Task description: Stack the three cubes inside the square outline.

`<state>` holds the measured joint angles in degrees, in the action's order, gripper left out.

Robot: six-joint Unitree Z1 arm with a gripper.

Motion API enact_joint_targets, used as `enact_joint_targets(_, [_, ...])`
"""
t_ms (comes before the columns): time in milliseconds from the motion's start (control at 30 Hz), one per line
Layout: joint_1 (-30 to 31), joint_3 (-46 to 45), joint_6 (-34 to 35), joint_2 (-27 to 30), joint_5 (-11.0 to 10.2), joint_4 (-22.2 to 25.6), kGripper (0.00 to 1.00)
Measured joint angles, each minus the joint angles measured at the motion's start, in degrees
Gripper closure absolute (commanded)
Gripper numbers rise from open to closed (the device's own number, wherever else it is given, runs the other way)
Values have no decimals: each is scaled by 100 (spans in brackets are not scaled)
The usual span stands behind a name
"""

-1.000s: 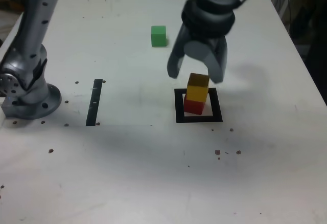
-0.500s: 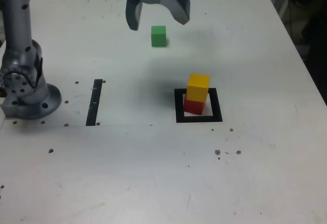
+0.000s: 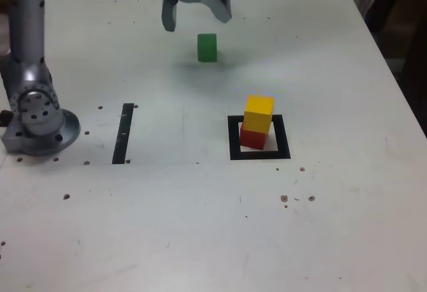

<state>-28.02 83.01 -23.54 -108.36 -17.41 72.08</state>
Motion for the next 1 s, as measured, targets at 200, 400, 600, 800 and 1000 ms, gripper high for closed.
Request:
enact_joint_targets(200, [-339, -281, -419, -337, 184, -617, 1])
enact_joint_targets(400, [-488, -398, -548, -694, 218, -1081, 1])
enact_joint_targets(600, [-492, -397, -549, -931, 272, -1273, 3])
enact_joint_targets(800, [-492, -350, -549, -1077, 293, -1277, 17])
enact_joint_targets(1000, [-492, -300, -549, -1077, 285, -1246, 56])
